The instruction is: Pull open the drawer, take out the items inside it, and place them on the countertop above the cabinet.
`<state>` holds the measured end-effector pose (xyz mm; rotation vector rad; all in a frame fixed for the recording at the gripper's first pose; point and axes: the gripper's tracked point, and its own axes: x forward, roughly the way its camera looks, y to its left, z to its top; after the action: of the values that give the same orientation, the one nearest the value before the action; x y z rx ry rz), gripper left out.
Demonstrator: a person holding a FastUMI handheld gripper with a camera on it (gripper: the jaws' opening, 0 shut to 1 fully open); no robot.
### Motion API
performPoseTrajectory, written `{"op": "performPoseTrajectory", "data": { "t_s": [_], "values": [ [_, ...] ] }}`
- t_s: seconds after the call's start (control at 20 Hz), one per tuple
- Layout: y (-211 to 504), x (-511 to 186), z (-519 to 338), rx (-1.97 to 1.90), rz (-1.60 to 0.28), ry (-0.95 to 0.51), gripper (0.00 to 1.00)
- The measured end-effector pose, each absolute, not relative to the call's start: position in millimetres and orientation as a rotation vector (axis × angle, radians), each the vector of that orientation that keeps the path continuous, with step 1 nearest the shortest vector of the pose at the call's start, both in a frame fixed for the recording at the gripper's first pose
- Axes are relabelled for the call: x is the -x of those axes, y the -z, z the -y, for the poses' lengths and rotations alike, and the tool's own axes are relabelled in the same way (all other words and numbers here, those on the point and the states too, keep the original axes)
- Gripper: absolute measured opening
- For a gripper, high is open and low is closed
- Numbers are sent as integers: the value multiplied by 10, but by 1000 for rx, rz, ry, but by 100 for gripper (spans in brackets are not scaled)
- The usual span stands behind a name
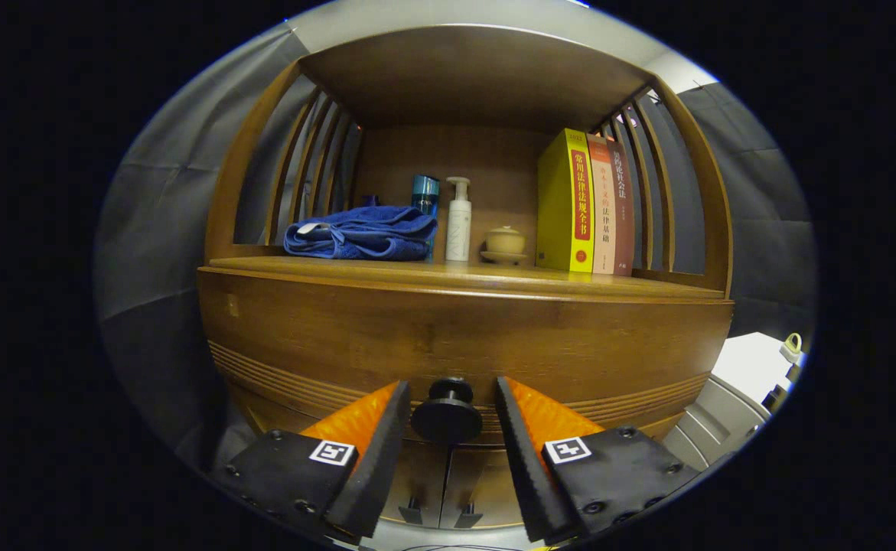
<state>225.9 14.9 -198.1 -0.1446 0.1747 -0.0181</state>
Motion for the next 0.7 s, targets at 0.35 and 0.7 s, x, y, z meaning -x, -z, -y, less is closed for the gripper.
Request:
{"op": "performPoseTrajectory", "data": {
  "t_s": [0.35,0.7],
  "values": [
    [2030,-2268,-202,117,-175,24,50],
    [2038,-2140,-207,103,-225,19,45]
  ]
}}
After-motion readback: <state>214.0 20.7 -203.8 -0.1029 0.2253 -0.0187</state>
